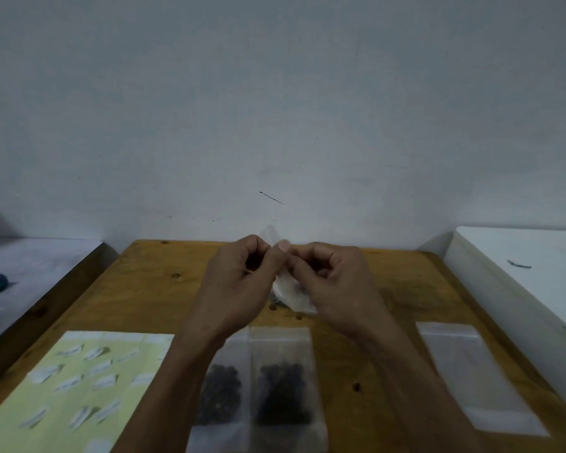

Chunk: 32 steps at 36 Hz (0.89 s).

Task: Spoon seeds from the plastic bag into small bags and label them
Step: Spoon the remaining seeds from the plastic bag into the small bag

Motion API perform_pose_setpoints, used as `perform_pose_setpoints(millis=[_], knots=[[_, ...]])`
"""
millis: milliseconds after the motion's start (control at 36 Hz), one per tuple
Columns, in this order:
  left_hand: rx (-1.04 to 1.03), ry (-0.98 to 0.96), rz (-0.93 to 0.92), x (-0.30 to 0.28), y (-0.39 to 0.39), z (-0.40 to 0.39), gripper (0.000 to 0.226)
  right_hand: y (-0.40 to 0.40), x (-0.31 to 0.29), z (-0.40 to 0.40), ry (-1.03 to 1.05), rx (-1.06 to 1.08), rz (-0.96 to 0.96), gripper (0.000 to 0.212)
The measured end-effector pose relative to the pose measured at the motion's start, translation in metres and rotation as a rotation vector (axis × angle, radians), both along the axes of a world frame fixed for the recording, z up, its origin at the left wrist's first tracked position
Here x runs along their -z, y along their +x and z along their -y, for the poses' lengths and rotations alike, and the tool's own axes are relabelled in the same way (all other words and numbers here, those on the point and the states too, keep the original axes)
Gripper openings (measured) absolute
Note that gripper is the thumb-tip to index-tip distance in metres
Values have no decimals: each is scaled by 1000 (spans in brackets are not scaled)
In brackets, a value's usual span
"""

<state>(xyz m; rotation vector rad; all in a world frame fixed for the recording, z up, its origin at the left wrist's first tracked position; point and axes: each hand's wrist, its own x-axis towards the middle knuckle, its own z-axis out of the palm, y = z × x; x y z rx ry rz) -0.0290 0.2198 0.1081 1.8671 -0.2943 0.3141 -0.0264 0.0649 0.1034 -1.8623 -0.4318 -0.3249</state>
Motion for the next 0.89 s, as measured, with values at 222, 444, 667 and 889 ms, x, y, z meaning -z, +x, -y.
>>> perform_pose_setpoints(millis=[222, 444, 667, 889], knots=[[-11, 31, 13, -4, -3, -3, 38, -1, 2, -14, -123, 227, 258, 10], [-231, 317, 169, -9, 3, 8, 39, 1, 19, -27, -247, 460, 510, 7], [-284, 401, 160, -19, 4, 7, 41, -2, 22, -37, -254, 520, 599, 7], [-261, 361, 144, -15, 2, 2, 44, 14, 11, -19, -229, 580, 477, 12]])
